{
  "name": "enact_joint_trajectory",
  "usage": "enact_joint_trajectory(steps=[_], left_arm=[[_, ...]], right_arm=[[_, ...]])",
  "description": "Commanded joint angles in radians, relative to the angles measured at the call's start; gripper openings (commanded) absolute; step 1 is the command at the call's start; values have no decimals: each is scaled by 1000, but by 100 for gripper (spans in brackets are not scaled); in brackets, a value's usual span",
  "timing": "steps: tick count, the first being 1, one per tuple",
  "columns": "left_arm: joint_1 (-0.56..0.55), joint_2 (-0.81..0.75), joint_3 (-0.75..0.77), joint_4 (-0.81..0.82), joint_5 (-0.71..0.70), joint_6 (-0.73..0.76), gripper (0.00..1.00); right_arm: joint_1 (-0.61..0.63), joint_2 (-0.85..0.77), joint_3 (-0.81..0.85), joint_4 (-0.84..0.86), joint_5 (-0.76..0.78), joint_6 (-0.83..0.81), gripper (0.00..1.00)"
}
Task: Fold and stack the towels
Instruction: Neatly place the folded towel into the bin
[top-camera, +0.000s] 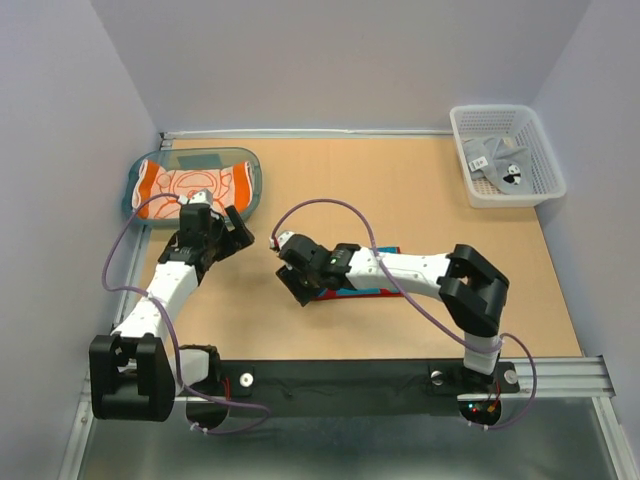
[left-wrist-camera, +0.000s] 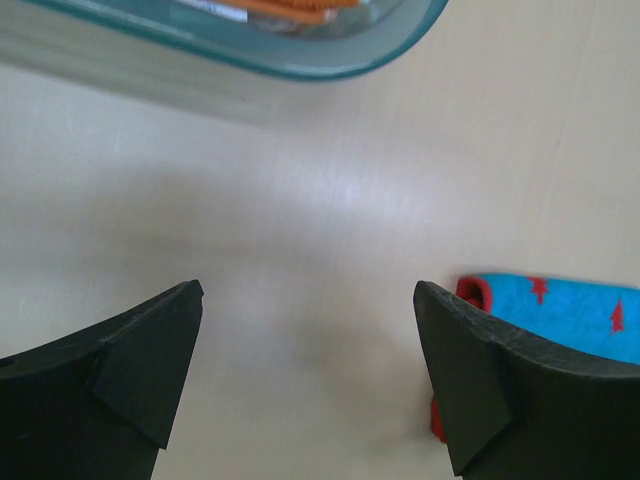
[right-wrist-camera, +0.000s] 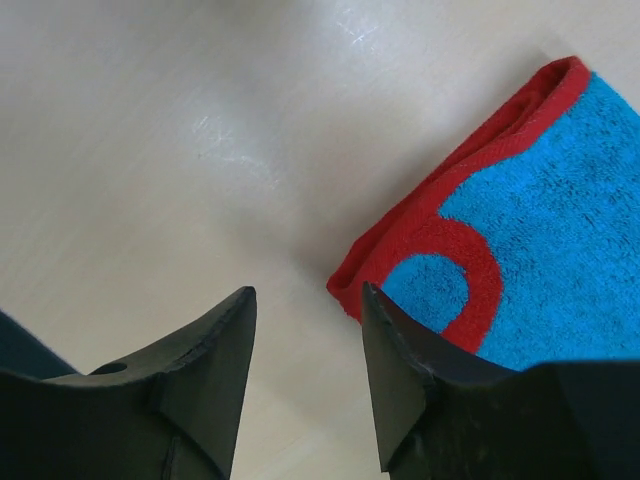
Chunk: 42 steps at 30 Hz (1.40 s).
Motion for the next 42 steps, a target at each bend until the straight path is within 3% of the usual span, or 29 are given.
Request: enact_joint_trajectory(steps=[1,8,19,21,22,23,28,34,42], left_arm=[[-1,-3,-39,34,45,38,99],[-1,0,-31,52,71,44,99],[0,2,-37,60,83,46,99],[0,3,-36,57,83,50,99],[0,5,-36,57,83,50,99],[-1,5,-36,55,83,50,99],[0,5,-40,49,75,49,99],[-9,3,-69,45,156,1,99],[-164,41,-123,135,221,-182,99]], right_arm=[[29,55,92,-104,103,-14,51],[66,186,207,-210,208,-6,49],[98,275,207,-276,180,13,49],[98,292,185,-287,184,32,37],[98,292,175,-287,193,32,37],[98,295,166,-284,202,35,27],[82,281,129,-273,247,23,1],[42,136,50,-95,170,0,1],[2,-33,-56,100,118,9,0]])
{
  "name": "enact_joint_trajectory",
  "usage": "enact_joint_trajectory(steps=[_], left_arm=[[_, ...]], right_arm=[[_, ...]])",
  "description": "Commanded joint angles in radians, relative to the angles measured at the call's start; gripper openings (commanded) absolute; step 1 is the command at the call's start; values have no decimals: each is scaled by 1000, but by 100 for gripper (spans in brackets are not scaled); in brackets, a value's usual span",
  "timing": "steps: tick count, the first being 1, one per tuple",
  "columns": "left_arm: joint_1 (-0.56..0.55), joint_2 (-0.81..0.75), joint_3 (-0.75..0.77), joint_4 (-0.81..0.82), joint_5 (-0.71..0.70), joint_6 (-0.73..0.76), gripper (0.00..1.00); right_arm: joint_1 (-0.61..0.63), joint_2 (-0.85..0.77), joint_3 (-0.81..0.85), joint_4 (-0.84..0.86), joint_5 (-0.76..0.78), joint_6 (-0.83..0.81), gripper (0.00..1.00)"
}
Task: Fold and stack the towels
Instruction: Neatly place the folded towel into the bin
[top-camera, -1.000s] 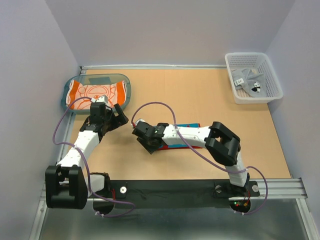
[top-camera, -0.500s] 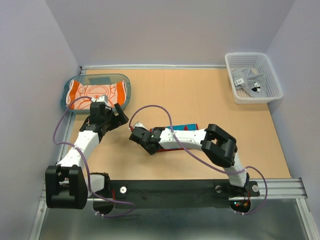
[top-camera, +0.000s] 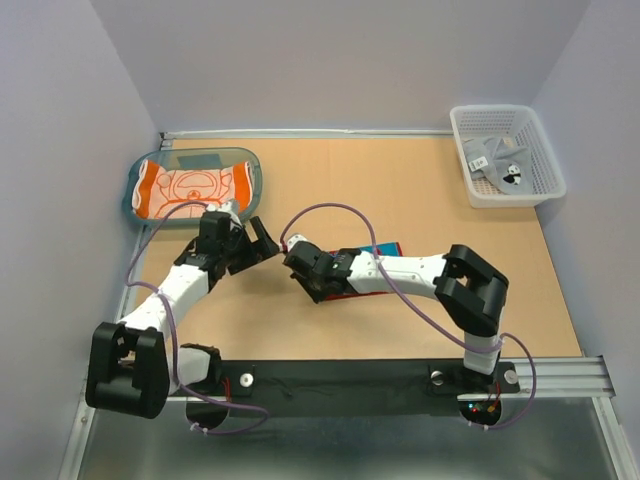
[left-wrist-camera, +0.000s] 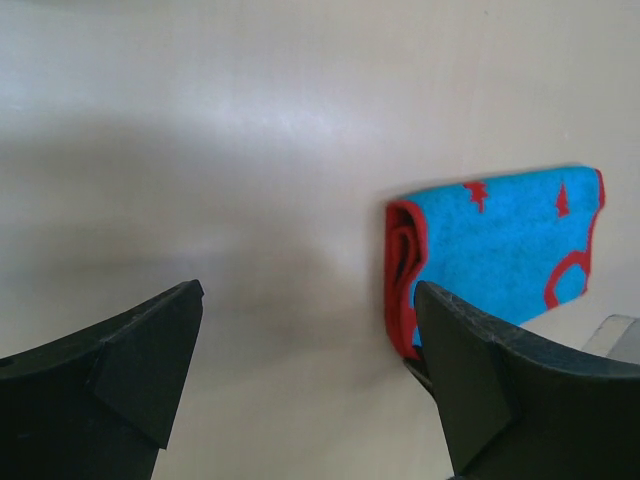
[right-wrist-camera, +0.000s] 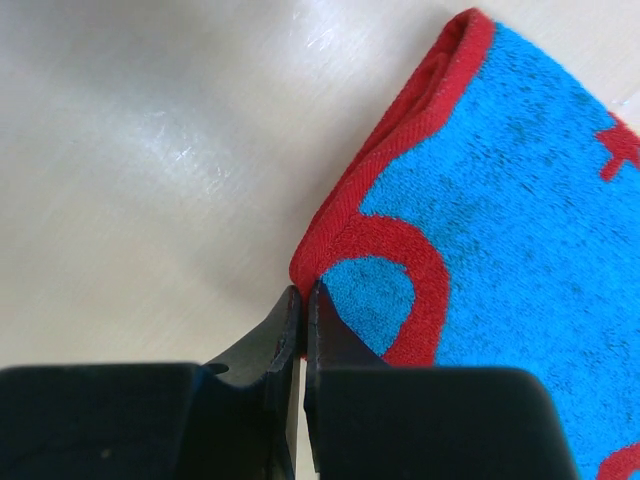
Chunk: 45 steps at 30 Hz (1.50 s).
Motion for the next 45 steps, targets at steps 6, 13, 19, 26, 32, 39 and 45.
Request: enact_joint_trajectory(steps=[6,13,19,26,32,39,45], left_arm=[[-154,42,-114,226,-10,-290,99],[-218,94,-147,401,12,-432,99],[-280,152,-156,482,10,-488,99],[-330,262,-170,555,-17,-551,98],[-346,296,-214,581,-47,-605,93],[-399,316,-197,584,-80,-614,79],[-415,333,-203,588,-113,-625,60]], right_arm=[[-58,-165,-107,225,-57,48,0],[-73,-205,-181,294,-84,77,0],[-76,-216,-215,337,-96,96,1],[-79,-237,-253,399,-102,122,0],[-85,-262,-275,419,-99,126,0],[-87,-267,-298,449,-102,137,1],[-87,-259,-298,463,-122,131,1]])
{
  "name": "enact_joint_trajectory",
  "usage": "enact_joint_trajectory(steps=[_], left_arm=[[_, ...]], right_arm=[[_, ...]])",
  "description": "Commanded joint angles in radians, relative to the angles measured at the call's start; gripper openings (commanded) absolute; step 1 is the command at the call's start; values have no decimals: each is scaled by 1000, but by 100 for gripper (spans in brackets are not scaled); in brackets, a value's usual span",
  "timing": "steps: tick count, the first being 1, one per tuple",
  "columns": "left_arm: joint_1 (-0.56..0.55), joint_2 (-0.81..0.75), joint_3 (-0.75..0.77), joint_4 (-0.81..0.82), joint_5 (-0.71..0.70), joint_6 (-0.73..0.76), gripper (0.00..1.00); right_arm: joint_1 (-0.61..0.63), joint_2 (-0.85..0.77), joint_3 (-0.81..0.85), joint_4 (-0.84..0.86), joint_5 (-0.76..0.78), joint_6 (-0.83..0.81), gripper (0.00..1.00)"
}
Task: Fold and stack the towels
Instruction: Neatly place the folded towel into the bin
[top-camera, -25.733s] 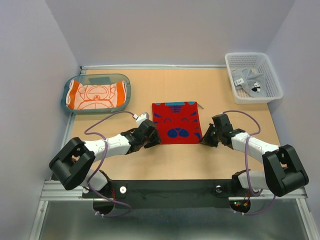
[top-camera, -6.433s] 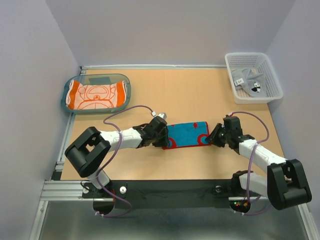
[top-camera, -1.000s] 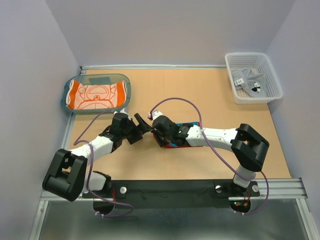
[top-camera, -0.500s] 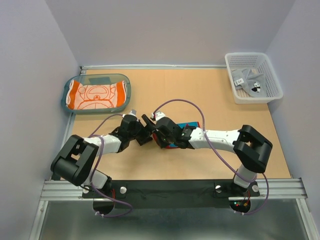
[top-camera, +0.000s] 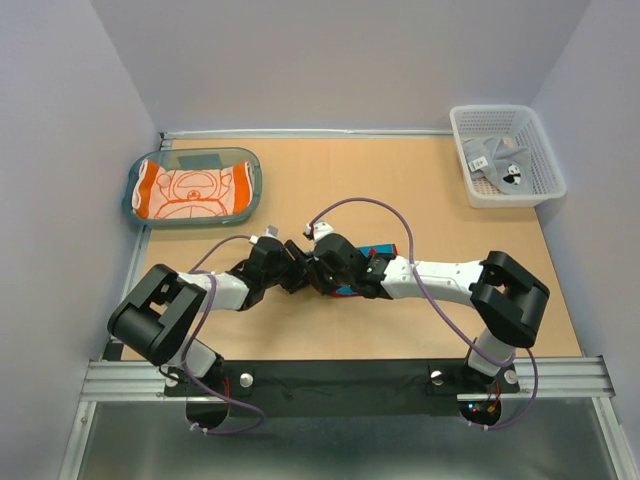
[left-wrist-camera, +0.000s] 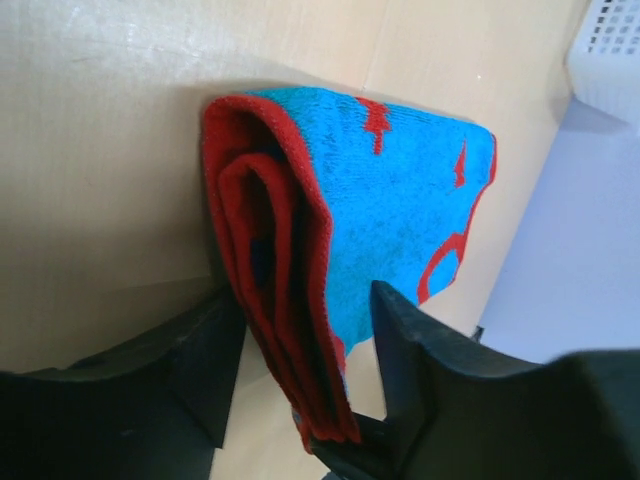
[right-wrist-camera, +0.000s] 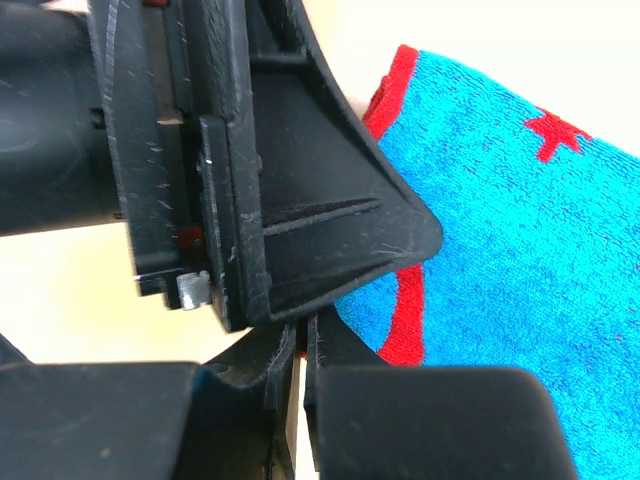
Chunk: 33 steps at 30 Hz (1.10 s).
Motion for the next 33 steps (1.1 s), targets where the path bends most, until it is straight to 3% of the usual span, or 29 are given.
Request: enact_joint_trajectory(steps=[1,2,7,9,10,11,13,14,18,25,33], left_arm=[[-9,2,-18,-43,-52,20,56],[-9,-5,-8,-59,-72,26,44],[-7,-48,82,-226,-163,163,10],[1,-48,146,-282,-204,214,3],[5,-48,166,-318,-210,245,0],[11,-47,206,-334,-213,292,0],[34,-44,248,-389,-241,343,0],[46,-42,293,-409,-249,395,0],[132,-10,456,-536,-253,507,0],[313,100,833,-843,-325,789,0],[458,215,1185,-1049,-502,980,0]], right_arm=[[-7,-25,-6,78,-15,-1,0],[-5,-25,-8,79,-16,-2,0],[-7,-39,-31,79,-9,-2,1],[-7,-47,-40,81,-4,-10,9],[-7,-51,-43,80,-3,-12,18],[-5,-63,-48,79,5,-19,36],[-7,-77,-55,81,31,-24,55],[-7,-98,-68,80,37,-27,69],[-7,-157,-95,73,82,-28,88],[-7,-295,-157,-2,105,-21,96],[-8,-353,-192,-101,166,-22,100]])
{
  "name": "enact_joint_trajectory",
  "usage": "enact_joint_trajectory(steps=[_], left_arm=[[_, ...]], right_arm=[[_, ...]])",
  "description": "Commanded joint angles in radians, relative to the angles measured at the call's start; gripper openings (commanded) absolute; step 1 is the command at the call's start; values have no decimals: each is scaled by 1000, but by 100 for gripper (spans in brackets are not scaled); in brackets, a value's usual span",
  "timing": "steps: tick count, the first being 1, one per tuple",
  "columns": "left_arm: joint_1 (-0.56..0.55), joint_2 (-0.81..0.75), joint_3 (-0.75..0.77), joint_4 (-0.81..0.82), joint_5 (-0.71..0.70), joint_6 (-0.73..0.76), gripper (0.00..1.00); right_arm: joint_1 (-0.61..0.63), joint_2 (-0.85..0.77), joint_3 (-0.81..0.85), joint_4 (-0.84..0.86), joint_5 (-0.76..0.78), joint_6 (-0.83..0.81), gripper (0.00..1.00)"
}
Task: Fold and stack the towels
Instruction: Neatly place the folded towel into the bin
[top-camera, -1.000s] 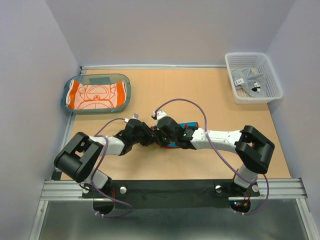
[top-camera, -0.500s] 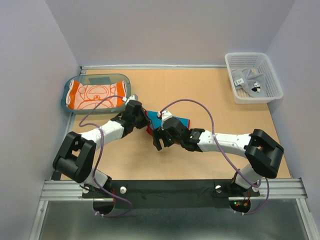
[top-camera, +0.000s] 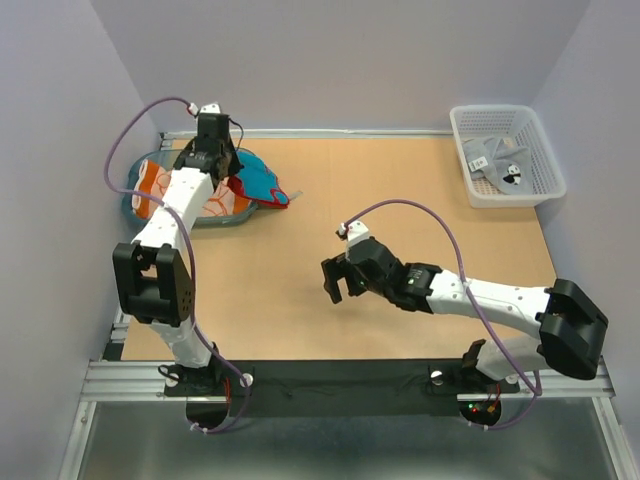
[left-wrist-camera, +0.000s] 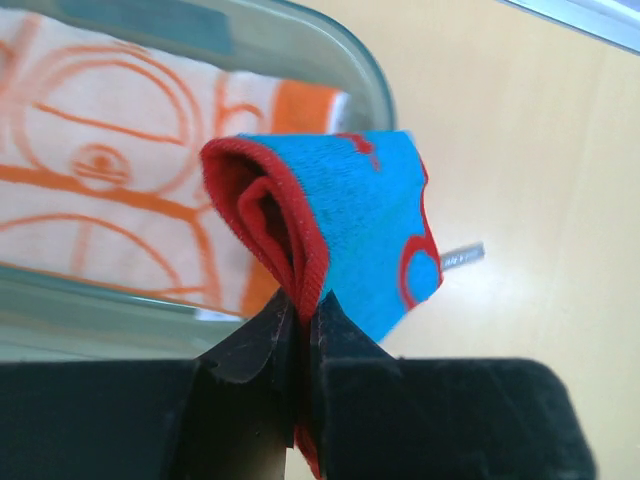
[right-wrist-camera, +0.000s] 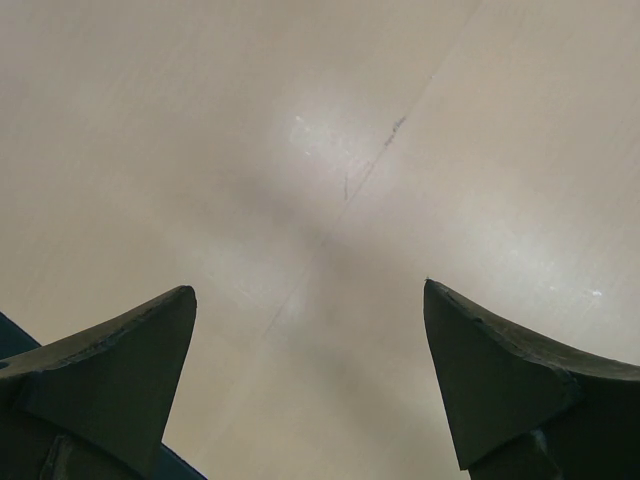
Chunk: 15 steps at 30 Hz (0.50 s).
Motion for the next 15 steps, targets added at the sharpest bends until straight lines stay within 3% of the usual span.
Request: enact_joint_trajectory(steps=[1,7,15], left_arm=[[66,32,142,-152,-130,175,0],[127,138,261,-195,-237,371,0],[198,267,329,-207,-268,452,0]], right_arm=[[-4,-20,-6,-58,58,-7,100],[-8,9,17,-105,68,-25,100],[-10,90,103,-151,54,-88,100]])
